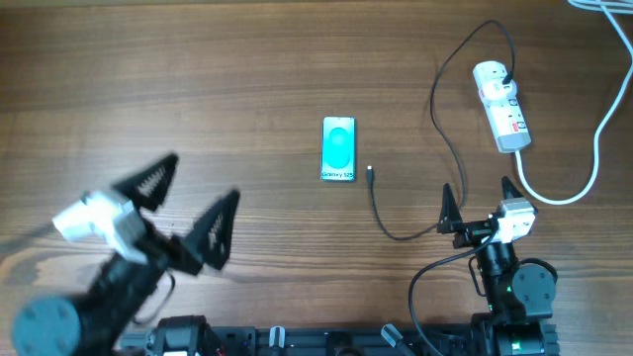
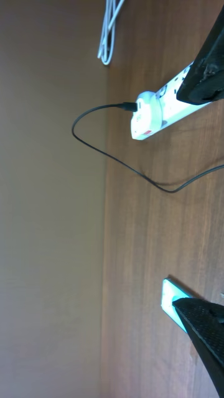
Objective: Plug charger to phone and switch on socket
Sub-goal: 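Reach the left gripper forward over the blue phone, then lower the left gripper and close it on the phone's edges, then lift the phone with the left gripper and raise it upright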
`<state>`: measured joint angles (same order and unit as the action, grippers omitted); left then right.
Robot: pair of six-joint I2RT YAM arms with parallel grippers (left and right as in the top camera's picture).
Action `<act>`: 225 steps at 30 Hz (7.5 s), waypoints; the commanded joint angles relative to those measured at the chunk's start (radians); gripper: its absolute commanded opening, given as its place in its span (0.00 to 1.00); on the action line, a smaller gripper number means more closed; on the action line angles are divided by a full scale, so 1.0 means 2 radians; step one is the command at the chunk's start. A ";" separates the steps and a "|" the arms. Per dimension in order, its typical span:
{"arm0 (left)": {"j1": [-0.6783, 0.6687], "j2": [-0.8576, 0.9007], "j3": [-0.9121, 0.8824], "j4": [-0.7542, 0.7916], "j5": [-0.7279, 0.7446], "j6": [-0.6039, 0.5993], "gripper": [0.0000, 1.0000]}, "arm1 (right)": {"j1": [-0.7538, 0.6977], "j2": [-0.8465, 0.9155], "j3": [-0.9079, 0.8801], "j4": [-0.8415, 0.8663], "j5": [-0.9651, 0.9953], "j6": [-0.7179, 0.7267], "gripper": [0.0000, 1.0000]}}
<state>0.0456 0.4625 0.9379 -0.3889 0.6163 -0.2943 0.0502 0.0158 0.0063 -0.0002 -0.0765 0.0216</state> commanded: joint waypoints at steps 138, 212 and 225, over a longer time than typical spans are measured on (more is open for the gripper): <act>-0.342 0.945 0.430 -0.286 -0.357 -0.119 0.87 | 0.003 -0.002 -0.001 0.000 0.008 0.003 1.00; -0.044 0.855 0.430 -0.322 0.352 -0.190 0.68 | 0.003 -0.002 -0.001 0.001 0.008 0.004 1.00; -0.036 0.855 0.430 -0.322 0.360 -0.239 0.68 | 0.003 -0.001 0.000 0.181 -0.148 0.806 1.00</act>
<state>-0.0269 2.2139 1.8034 -1.0317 1.2671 -0.7547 0.0513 0.0212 0.0059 0.1532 -0.3828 1.2892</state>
